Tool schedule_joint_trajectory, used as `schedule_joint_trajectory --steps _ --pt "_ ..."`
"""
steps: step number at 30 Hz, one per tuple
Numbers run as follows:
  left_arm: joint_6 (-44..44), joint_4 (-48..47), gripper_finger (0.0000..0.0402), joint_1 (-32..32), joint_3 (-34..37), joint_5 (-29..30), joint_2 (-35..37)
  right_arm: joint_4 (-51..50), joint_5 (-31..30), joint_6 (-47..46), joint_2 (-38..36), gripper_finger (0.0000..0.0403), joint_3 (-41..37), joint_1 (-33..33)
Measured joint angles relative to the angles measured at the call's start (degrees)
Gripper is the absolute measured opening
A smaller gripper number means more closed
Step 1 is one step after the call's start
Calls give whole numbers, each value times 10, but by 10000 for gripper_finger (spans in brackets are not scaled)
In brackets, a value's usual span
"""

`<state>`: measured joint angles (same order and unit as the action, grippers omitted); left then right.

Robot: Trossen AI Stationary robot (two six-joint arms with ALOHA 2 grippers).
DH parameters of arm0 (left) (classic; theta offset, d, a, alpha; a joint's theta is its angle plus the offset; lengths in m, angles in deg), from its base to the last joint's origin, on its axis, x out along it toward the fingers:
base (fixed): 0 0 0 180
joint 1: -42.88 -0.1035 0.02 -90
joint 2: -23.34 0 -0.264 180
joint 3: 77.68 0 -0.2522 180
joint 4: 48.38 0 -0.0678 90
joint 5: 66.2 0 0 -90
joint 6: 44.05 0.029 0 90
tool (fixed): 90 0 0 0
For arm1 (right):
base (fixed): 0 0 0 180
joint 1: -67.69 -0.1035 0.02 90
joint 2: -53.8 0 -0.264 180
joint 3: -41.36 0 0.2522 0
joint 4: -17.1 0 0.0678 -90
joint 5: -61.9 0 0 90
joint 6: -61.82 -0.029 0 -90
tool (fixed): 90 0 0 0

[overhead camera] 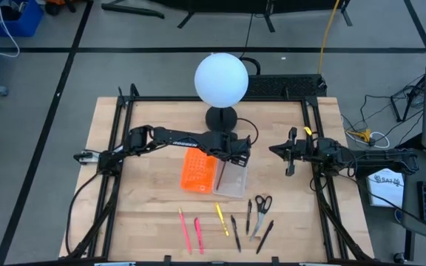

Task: Pick & place school supplies into a supply box
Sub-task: Put the brown pencil into the pencil box, then put the scissors into the white pencil box

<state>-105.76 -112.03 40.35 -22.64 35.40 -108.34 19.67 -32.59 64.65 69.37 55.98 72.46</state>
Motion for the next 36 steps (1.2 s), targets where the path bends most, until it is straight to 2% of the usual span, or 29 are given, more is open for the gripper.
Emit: schedule_joint_trajectory --steps 8,18,25,28,30,36 --pt "7 4 240 0 0 -5 0 -5 0 0 0 0 0 0" --pt "47 0 244 -7 -21 -71 0 -5 0 13 0 0 0 0" --pt "123 -99 240 -11 -95 -76 0 -5 0 13 0 0 0 0" --pt "179 -158 213 1 -135 -56 18 -4 0 13 0 0 0 0" --pt "199 -178 178 16 -150 -31 47 -4 0 12 0 0 0 0" --pt "243 -191 21 75 -126 54 183 -11 0 9 0 0 0 0"
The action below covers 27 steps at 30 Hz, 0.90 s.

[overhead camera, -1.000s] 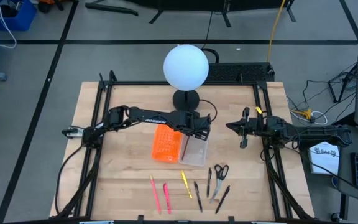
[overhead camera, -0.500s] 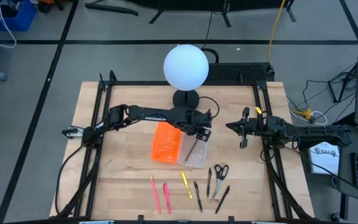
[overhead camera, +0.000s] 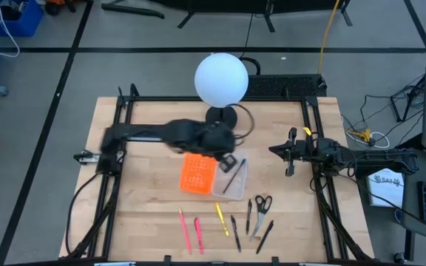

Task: Pick & place school supplies into a supply box
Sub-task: Put the scissors into the white pencil box

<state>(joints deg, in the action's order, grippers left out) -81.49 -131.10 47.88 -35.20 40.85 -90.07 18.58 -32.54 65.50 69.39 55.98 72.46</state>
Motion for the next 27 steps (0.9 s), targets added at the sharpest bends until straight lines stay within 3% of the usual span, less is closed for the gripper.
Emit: schedule_joint_trajectory --steps 5,8,11,14,19,22,27 --pt "-35 5 6 85 103 125 143 -21 0 0 1 0 0 0" --pt "-71 43 5 143 225 203 225 -26 0 -1 2 0 0 0" --pt "-37 161 4 188 387 247 311 -38 1 -30 2 0 0 0" --pt "39 359 3 199 550 215 393 -39 1 -34 2 0 0 0" --pt "202 665 2 159 774 117 479 -33 1 -27 2 0 0 0" --pt "252 771 2 135 877 90 520 -33 1 -39 2 0 0 0" --pt "253 872 1 92 1013 75 579 -31 1 -45 2 0 0 0"
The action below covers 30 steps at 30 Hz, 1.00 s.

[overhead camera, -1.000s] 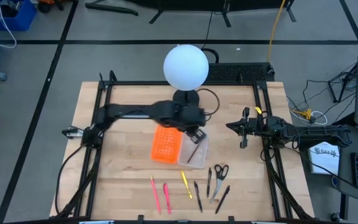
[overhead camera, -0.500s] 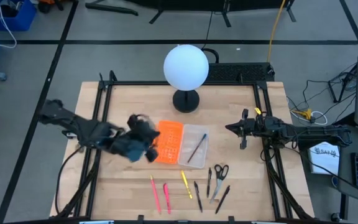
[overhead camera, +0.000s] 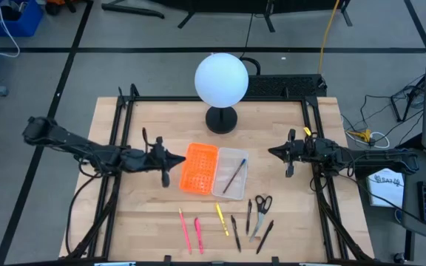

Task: Pick & place school supplies into a supply box
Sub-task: Put the scissors into the white pencil box

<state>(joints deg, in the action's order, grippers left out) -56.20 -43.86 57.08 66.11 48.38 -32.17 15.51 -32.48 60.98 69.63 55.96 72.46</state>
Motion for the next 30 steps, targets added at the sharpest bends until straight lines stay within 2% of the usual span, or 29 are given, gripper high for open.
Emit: schedule_joint_trajectory --steps 8,15,17,20,23,30 --pt "-8 107 1 -32 123 -27 43 9 1 10 0 0 0 0" --pt "29 153 11 -34 147 -19 43 81 27 11 0 0 6 -2" --pt "35 155 16 -34 147 -17 43 71 19 11 5 0 24 -11" --pt "52 155 15 -34 147 -6 43 -6 -38 11 33 0 64 -43" --pt "73 155 7 -34 147 13 43 -31 -99 2 75 0 122 -93" --pt "182 150 15 -34 147 36 43 -120 -256 -42 240 0 269 -231"
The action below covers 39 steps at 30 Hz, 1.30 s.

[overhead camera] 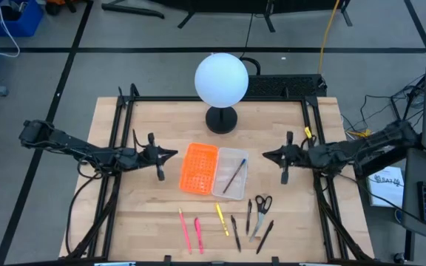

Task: Pick & place school supplies into a supply box
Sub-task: Put the scissors into the white pencil box

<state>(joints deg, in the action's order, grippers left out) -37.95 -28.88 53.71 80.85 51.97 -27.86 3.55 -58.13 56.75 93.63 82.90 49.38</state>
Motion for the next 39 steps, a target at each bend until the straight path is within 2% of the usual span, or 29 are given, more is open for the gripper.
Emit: schedule_joint_trajectory --steps 3,7,10,14,19,24,30,39 --pt "29 4 25 0 0 1 0 -54 -57 -21 85 0 79 -48" --pt "34 7 21 0 0 4 0 -149 -97 -58 195 0 216 -92" --pt "23 7 11 0 0 4 0 -261 -116 -123 279 0 325 -105" --pt "32 9 5 0 0 4 0 -420 -115 -237 387 0 474 -104" --pt "-6 0 29 0 0 4 0 -628 -28 -422 505 0 606 -98" --pt "-48 -20 40 0 0 3 0 -723 80 -594 572 0 612 -91" --pt "-62 -20 42 1 0 3 0 -753 94 -742 611 5 575 -93" --pt "-60 -15 42 1 0 2 0 -709 155 -893 607 67 499 -94"
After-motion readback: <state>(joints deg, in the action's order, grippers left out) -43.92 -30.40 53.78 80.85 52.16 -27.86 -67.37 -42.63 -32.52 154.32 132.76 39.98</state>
